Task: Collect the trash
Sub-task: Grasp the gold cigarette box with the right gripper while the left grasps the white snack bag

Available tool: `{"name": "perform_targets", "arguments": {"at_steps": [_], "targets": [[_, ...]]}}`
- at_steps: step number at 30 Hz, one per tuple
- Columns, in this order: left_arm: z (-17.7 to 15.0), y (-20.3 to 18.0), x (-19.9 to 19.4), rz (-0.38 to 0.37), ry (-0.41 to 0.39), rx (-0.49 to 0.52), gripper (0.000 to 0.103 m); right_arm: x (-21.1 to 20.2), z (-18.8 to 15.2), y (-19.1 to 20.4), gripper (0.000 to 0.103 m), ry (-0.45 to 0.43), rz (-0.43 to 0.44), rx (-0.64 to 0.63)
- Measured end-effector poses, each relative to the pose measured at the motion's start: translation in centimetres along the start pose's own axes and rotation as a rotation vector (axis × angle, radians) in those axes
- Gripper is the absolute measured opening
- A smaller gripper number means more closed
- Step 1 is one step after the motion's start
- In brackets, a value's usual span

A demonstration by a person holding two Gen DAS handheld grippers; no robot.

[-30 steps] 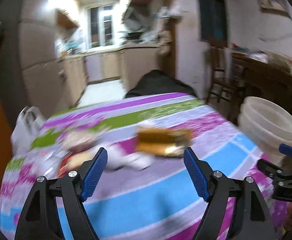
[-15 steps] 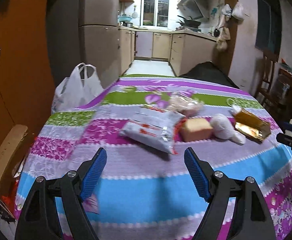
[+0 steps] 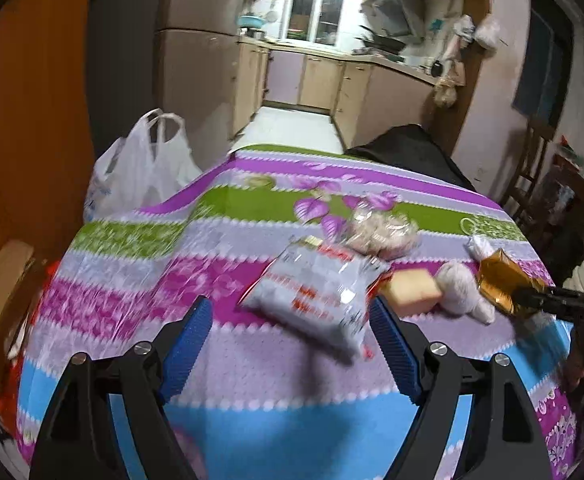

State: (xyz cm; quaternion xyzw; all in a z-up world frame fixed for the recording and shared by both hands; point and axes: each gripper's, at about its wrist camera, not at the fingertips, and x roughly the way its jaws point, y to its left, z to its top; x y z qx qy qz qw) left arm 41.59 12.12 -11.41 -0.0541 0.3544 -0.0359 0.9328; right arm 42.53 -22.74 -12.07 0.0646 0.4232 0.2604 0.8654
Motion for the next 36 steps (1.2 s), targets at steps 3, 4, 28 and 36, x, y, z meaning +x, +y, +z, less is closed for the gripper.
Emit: {"name": "perform_targets", "arguments": {"at_steps": [3,4,28,36], "targets": [[1.7,-0.3,0.9,-0.010,-0.010,-0.022,0.089,-2.5,-2.7,0.8,0.028,-0.088,0.014,0.107],[2.3,-0.5,1.5,0.012,-0.005,-0.025,0.090,-3.2,-3.6,1.0,0.028,-0.123,0.040,0.152],[-0.6,1.4,-4.3,-0.082,0.126,0.392,0.089,-8.4,-9.8,2.2,0.030,-0.366,0.227,0.346],[0.1,-0.8,-0.9,0.006,0.141,0.118,0.089,-8.1,-9.8,2.0,0.031,-0.352,0.209,0.361]]}}
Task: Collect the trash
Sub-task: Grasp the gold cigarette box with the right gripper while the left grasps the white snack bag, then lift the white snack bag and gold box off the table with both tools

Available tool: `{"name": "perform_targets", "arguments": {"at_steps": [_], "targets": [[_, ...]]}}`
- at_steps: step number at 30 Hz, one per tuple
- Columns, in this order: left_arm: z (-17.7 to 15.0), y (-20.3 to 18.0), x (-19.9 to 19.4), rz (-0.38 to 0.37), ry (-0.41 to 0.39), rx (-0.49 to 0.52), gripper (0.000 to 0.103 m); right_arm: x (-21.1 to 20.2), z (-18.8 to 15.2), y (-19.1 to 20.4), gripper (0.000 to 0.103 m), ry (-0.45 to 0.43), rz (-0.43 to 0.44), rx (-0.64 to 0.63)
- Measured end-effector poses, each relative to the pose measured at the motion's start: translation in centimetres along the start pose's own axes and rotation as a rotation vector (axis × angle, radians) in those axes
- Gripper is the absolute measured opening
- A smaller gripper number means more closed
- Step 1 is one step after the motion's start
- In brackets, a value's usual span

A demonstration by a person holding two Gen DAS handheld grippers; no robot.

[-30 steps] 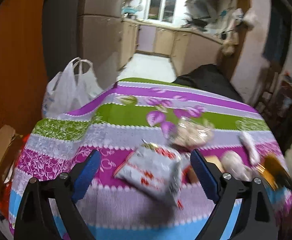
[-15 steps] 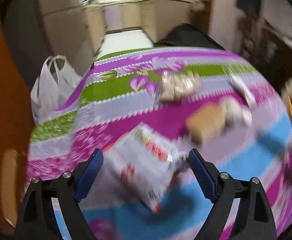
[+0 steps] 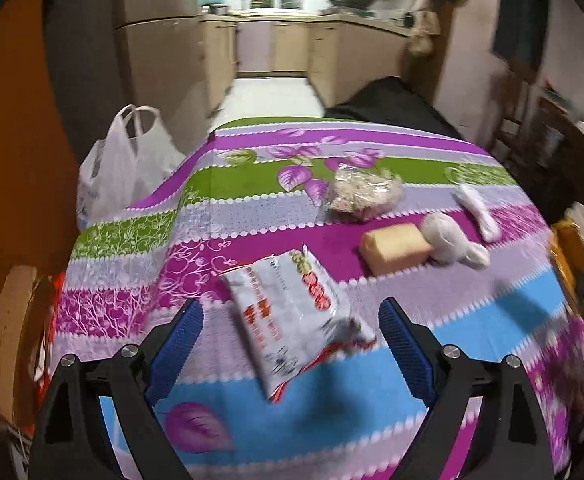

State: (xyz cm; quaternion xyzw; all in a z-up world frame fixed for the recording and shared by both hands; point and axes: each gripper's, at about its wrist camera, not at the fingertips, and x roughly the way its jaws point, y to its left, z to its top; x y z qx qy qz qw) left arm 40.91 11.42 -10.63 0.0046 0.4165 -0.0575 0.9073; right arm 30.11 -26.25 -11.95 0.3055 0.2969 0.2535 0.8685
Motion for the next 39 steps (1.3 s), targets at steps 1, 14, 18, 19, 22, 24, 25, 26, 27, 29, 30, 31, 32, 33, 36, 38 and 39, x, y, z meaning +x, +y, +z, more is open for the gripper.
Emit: {"name": "perform_targets", "arguments": {"at_steps": [1,14,18,19,22,24,25,26,27,29,30,31,32,33,36,38,39], "targets": [[0.1,-0.4,0.7,0.012,0.011,-0.022,0.089,0.1,0.0,0.0,0.031,0.006,-0.002,0.000],[-2.2,0.5,2.1,0.132,0.007,-0.035,0.052,0.7,0.0,0.2,0.029,0.037,-0.061,-0.015],[-2.8,0.2,-0.4,0.139,-0.036,-0.025,0.052,1.2,0.0,0.4,0.029,0.052,-0.075,-0.026],[-2.9,-0.1,-1.0,0.144,-0.047,-0.017,0.052,1.2,0.0,0.6,0.029,0.053,-0.074,-0.031],[-2.7,-1.2,-3.1,0.151,-0.098,0.012,0.052,1.2,0.0,0.9,0.029,0.043,-0.073,-0.038],[-2.5,-1.9,-4.6,0.145,-0.139,0.022,0.052,1.1,0.0,0.8,0.029,0.034,-0.074,-0.032],[-2.5,-2.2,-5.2,0.145,-0.158,0.028,0.052,1.0,-0.1,0.7,0.029,0.032,-0.079,-0.029],[-2.4,-2.5,-5.9,0.145,-0.182,0.033,0.052,1.0,-0.1,0.7,0.029,0.033,-0.091,-0.030],[-2.3,-2.7,-6.3,0.140,-0.196,0.034,0.052,1.1,-0.1,0.7,0.029,0.034,-0.101,-0.030],[-2.1,-3.3,-7.1,0.112,-0.222,0.031,0.052,1.3,-0.1,0.7,0.029,0.043,-0.131,-0.032],[-1.9,-3.6,-7.1,0.094,-0.226,0.028,0.052,1.4,-0.1,0.7,0.029,0.047,-0.147,-0.030],[-1.8,-3.8,-7.1,0.081,-0.227,0.025,0.052,1.4,-0.1,0.8,0.029,0.047,-0.156,-0.029],[-1.6,-4.1,-7.1,0.066,-0.227,0.025,0.052,1.5,-0.1,0.9,0.029,0.042,-0.166,-0.028],[-1.4,-4.6,-7.0,0.046,-0.226,0.027,0.052,1.4,-0.1,1.0,0.029,0.037,-0.177,-0.028],[-0.9,-5.8,-6.6,0.011,-0.233,0.051,0.052,1.2,-0.4,0.8,0.029,0.037,-0.214,-0.019],[-0.7,-6.7,-6.6,-0.008,-0.248,0.072,0.052,0.7,-0.8,0.9,0.029,0.039,-0.243,-0.020],[-0.6,-7.4,-6.7,-0.020,-0.263,0.087,0.052,0.3,-1.1,0.9,0.029,0.041,-0.262,-0.018]]}}
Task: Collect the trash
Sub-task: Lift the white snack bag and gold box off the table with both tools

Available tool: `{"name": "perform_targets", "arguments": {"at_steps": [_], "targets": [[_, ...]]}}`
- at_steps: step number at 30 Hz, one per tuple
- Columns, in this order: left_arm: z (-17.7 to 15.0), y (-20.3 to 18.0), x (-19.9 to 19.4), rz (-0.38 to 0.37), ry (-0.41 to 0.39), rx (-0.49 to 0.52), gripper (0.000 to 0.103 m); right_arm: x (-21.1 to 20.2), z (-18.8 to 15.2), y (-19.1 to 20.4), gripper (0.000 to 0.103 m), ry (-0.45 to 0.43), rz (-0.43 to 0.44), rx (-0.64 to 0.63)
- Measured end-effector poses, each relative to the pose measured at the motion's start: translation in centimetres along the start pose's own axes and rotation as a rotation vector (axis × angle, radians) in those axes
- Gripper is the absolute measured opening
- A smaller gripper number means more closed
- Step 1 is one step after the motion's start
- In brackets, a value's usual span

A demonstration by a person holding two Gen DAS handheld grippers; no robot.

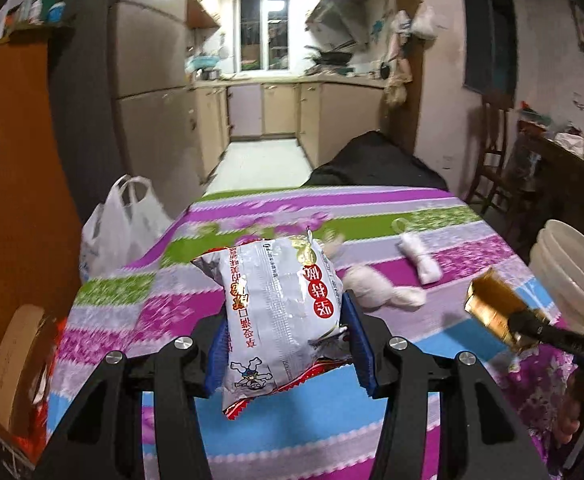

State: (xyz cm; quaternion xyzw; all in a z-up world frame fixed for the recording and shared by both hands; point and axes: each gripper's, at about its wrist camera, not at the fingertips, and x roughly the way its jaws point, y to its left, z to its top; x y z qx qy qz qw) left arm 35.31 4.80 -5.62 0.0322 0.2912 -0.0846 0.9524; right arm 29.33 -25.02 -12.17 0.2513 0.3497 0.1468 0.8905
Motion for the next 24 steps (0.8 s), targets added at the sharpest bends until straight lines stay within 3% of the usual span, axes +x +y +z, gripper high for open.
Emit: {"name": "perform_targets", "arguments": {"at_steps": [7,24], "targets": [[0.5,-3.2,0.4,-0.094,-0.020,0.039,0.052,-2.3,-0.8,-0.8,0.029,-0.041,-0.042,0.054],[0.1,-3.8,-0.1,-0.112,-0.031,0.074,0.052,-2.6,-0.7,2.1,0.029,-0.051,-0.045,0.000]]}}
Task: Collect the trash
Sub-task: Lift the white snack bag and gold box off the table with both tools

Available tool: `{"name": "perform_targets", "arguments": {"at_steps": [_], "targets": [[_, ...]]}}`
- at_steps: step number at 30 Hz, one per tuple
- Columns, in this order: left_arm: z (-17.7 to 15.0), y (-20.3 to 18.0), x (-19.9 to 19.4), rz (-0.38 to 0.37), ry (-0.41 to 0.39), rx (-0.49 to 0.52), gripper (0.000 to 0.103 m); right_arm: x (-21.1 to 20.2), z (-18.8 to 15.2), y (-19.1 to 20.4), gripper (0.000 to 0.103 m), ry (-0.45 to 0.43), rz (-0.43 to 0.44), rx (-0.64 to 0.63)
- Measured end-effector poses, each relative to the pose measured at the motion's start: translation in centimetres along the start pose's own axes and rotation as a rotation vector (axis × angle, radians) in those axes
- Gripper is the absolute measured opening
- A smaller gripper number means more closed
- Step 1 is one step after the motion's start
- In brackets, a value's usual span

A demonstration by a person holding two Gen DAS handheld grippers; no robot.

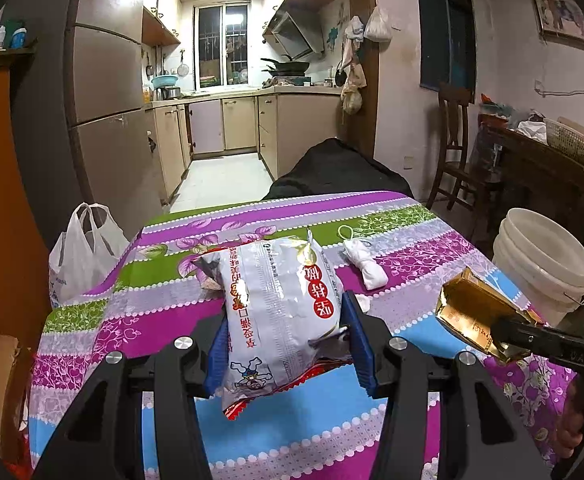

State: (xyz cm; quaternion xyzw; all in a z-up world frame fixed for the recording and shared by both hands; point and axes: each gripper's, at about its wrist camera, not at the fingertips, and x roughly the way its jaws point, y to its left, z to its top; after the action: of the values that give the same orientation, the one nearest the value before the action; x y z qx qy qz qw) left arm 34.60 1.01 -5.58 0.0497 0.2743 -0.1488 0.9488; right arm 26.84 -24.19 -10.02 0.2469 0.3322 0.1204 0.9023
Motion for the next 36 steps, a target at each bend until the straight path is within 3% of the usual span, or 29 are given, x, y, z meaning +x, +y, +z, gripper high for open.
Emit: {"name": "perform_targets", "arguments": {"at_steps": [17,36], "targets": [[-0.1,-1.4,-0.6,0.029,0.007,0.104,0.052,-1.4,-0.3,-0.6,0.029,-0.029,-0.051,0.017],[-0.9,-2.6,-0.5,0.081,0.022,0.150,0.052,-3.2,-0.1,-0.6,0.029,-0.039,-0.130,0.001]]}}
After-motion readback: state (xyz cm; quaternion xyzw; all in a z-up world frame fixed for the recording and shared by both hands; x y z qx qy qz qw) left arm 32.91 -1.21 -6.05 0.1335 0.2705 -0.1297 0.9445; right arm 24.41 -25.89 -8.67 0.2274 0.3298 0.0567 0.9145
